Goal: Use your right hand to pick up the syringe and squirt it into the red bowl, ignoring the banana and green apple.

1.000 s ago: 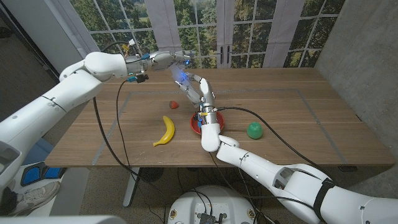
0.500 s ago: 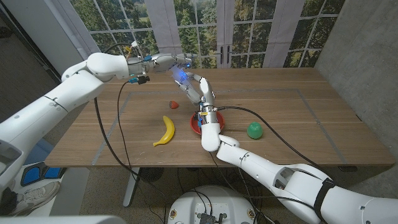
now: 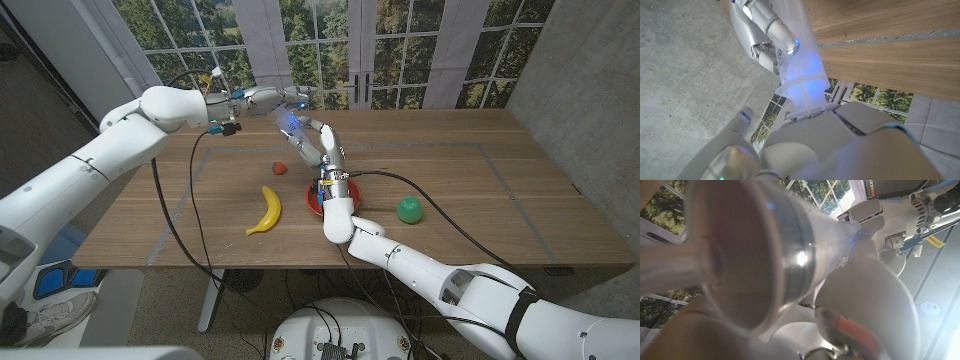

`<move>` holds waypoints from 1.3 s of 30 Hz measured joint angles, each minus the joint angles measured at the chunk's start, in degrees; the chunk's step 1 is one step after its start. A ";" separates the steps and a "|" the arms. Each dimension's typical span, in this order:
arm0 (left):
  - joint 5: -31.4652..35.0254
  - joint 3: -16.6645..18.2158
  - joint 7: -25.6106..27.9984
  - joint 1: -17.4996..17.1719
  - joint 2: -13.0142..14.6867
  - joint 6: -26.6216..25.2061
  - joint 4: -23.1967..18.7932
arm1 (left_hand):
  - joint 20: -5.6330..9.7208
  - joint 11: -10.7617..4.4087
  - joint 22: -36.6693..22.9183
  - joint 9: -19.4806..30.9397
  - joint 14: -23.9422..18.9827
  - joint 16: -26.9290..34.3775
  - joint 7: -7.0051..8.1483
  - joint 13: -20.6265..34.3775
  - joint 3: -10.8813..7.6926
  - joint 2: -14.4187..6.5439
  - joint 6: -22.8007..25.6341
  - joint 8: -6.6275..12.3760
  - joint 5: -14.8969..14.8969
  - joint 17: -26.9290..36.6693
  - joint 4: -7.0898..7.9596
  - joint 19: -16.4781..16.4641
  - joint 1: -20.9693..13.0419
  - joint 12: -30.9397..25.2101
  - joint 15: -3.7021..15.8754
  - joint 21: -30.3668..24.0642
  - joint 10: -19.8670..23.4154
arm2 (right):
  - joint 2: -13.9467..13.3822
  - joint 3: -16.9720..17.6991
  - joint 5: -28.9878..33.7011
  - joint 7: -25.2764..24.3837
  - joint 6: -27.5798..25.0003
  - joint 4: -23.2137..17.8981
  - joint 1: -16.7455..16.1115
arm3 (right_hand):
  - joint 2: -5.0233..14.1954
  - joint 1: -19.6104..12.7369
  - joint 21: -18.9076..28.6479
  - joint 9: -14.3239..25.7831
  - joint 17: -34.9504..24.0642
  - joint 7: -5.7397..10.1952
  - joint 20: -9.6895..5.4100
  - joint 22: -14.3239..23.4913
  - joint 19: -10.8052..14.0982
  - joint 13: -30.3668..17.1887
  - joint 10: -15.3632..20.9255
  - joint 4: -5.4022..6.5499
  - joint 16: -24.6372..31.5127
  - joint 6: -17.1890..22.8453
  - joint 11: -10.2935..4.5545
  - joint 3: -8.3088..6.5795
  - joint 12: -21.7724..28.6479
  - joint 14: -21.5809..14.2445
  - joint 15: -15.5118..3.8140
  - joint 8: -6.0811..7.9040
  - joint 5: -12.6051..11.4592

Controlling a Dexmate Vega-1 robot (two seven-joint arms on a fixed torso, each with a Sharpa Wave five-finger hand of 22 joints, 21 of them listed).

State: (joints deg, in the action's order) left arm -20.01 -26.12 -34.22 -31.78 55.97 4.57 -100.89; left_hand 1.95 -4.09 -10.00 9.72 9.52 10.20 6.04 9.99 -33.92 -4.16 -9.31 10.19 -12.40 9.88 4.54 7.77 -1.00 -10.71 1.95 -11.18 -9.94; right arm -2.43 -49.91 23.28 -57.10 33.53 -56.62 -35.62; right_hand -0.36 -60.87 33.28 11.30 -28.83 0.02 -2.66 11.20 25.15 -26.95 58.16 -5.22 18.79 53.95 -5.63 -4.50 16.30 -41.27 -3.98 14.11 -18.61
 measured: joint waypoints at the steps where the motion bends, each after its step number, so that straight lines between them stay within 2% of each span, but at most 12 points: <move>1: 0.00 0.22 0.00 -0.23 0.02 0.00 -0.02 | -0.47 0.00 0.00 0.00 0.00 0.00 0.23 0.00 0.17 0.00 0.23 0.04 0.00 0.00 -0.17 -0.03 0.00 -0.15 0.00 0.00 0.00 | 0.00 0.00 0.02 0.00 -0.05 0.00 0.00 | 0.00 0.00 0.00 0.00 0.00 0.00 0.00 0.00 0.00 0.02 0.00 0.00 0.00 0.00 0.00 0.00 -0.02 0.00 0.00 -0.04 0.00; 5: 0.24 1.39 2.41 -1.30 0.03 1.03 -0.04 | -2.28 0.00 0.00 0.00 0.31 0.27 0.76 0.00 0.47 0.00 0.76 0.22 0.00 0.00 -0.47 -1.26 0.00 -0.35 -0.31 -0.26 0.00 | 0.01 -0.02 0.03 -0.05 -0.33 -0.06 -0.08 | 0.00 0.00 0.00 0.00 0.00 0.00 0.00 0.00 0.00 -0.01 0.00 0.00 0.00 0.00 0.00 0.00 -0.03 -0.22 -0.22 -0.05 0.04; 7: 0.44 2.04 4.87 -2.02 -0.02 2.41 -0.02 | -2.60 0.00 0.00 0.00 0.31 0.40 1.15 0.00 0.47 0.00 1.16 0.22 0.00 0.00 -0.47 -1.58 0.00 -0.56 -0.31 -0.45 0.00 | 0.00 0.03 0.02 -0.11 -0.42 -0.09 -0.23 | 0.00 0.00 0.22 0.00 0.00 0.01 0.00 0.00 0.00 -0.03 0.00 0.00 0.00 -0.01 0.00 0.00 -0.13 -0.32 -0.32 -0.07 0.04; 10: 0.44 3.06 4.87 -3.11 -0.15 2.41 -0.02 | -2.78 0.00 0.00 0.00 0.31 0.66 1.38 0.00 0.63 0.00 1.71 0.42 0.00 0.00 -0.78 -1.75 0.00 -0.56 -0.31 -0.48 0.00 | 0.00 0.03 -0.05 -0.28 -0.62 -0.09 -0.23 | 0.00 0.00 0.22 0.02 0.00 0.01 0.02 0.00 -0.02 -0.17 0.00 0.00 0.00 -0.01 0.00 0.00 -0.14 -0.31 -0.32 -0.20 0.04; 11: 0.82 3.27 7.69 -3.33 -0.17 4.12 -0.02 | -2.86 0.00 0.00 0.00 0.31 0.66 1.27 0.00 0.55 0.00 1.93 0.63 0.00 0.00 -0.87 -1.84 0.00 -0.67 -0.31 -0.48 0.00 | -0.08 0.14 -0.07 -0.31 -0.67 -0.15 -0.33 | 0.00 0.00 0.22 0.02 0.00 0.01 0.22 0.00 -0.22 -0.29 0.00 -0.01 0.00 -0.01 0.00 0.00 -0.16 -0.31 -0.32 -0.21 0.04; 13: 0.82 3.90 7.69 -4.15 -0.27 4.12 -0.11 | -3.19 0.00 0.00 0.00 0.31 0.66 1.44 0.00 0.55 -0.14 2.48 0.63 0.00 0.00 -0.87 -2.17 -0.14 -1.00 -0.31 -0.48 0.00 | -0.08 0.14 -0.10 -0.38 -0.81 -0.15 -0.33 | 0.00 0.00 0.22 0.04 0.01 0.01 0.42 0.00 -0.41 -0.30 0.00 0.16 0.00 -0.01 0.00 0.18 -0.17 -0.31 -0.32 -0.26 0.04; 14: 1.38 4.18 10.02 -4.53 -0.33 5.57 -0.21 | -3.19 0.00 0.00 0.00 0.31 0.66 1.43 0.00 0.55 -0.31 2.48 0.63 0.00 0.00 -0.87 -2.17 -0.31 -1.00 -0.31 -0.48 0.00 | -0.17 0.21 -0.12 -0.42 -0.87 -0.17 -0.35 | 0.00 0.00 0.22 0.04 0.01 0.01 0.41 0.00 -0.42 -0.30 0.00 0.15 0.00 -0.01 0.00 0.18 -0.17 -0.31 -0.32 -0.26 0.04; 25: 4.59 7.84 20.56 -9.39 -2.51 10.88 -0.51 | -3.68 -0.30 0.00 0.00 -1.14 0.66 2.26 0.00 0.23 -0.35 4.55 0.86 0.00 -0.10 -1.81 -4.17 -0.57 -1.00 0.10 -1.12 0.93 | -0.61 0.54 -0.22 -0.64 -2.25 -0.58 -0.35 | 0.00 0.00 0.43 0.05 0.01 0.01 0.41 0.00 -0.41 -0.30 0.01 0.24 -0.40 -0.01 -0.01 0.39 -0.43 -0.31 -0.31 -0.50 0.05; 30: 4.59 8.89 20.56 -10.80 -4.38 10.88 0.79 | -3.76 -0.31 0.00 0.00 -1.36 0.66 3.19 0.00 0.23 -0.53 5.45 0.86 0.00 -0.30 -2.30 -4.68 -0.85 -1.00 -0.11 -1.12 0.92 | -0.61 0.54 -0.30 -0.65 -3.54 -0.58 -0.35 | 0.01 -0.01 0.42 0.05 0.01 0.02 0.40 0.00 -0.42 -0.47 0.01 0.47 -0.40 -0.02 -0.01 0.63 -0.43 -0.31 -0.31 -0.52 0.05; 31: 5.00 9.12 25.14 -11.08 -4.86 13.30 1.19 | -3.65 -0.32 0.00 0.00 -1.36 0.66 3.20 0.00 0.23 -0.52 5.42 0.86 0.00 -0.30 -2.30 -4.80 -0.85 -1.00 -0.11 -1.12 0.91 | -0.98 0.85 -0.30 -0.64 -3.63 -1.23 -0.35 | 0.01 -0.01 0.43 0.05 0.01 0.02 0.25 0.00 -0.57 -0.56 0.01 0.47 -0.40 -0.02 -0.01 0.63 -0.43 -0.30 -0.31 -0.52 0.05; 34: 4.99 9.72 26.53 -11.82 -6.16 14.23 2.37 | -3.59 -0.52 0.00 0.00 -1.36 0.48 4.02 0.00 0.00 -0.53 5.22 0.86 0.00 -0.29 -2.53 -4.84 -0.85 -1.00 -0.11 -1.11 0.71 | -1.19 0.99 -0.35 -0.64 -4.71 -1.58 -0.35 | 0.01 -0.01 0.64 0.04 0.01 0.02 0.20 0.00 -0.63 -0.57 0.01 0.35 -0.40 -0.02 -0.01 0.76 -0.43 -0.30 -0.31 -0.43 0.12; 39: 4.75 10.32 29.09 -12.65 -7.71 16.35 3.73 | -3.59 -0.52 0.00 0.00 -1.36 0.38 4.01 0.00 0.23 -0.48 5.22 0.86 0.00 -0.29 -2.77 -4.84 -0.89 -1.00 -0.11 -1.11 0.71 | -1.71 1.40 -0.54 -0.55 -6.26 -2.45 -0.36 | 0.01 -0.01 0.64 0.03 0.01 0.02 0.20 0.00 -0.62 -0.60 0.02 0.23 -0.85 -0.02 -0.01 0.88 -0.63 -0.30 -0.31 -0.25 -0.06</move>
State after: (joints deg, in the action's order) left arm -15.25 -15.80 -5.13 -44.44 48.26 20.92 -97.16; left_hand -1.64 -4.61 -10.00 9.72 8.16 10.58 10.05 9.99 -33.68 -4.64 -4.09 11.05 -12.40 9.59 1.78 2.93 -1.89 -11.71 1.84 -12.30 -9.23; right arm -4.14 -48.51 22.74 -57.65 27.28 -59.06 -35.99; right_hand -0.35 -60.88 33.92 11.33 -28.82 0.04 -2.46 11.21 24.53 -27.55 58.17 -4.99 17.94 53.93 -5.64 -3.62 15.67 -41.57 -4.30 13.86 -18.66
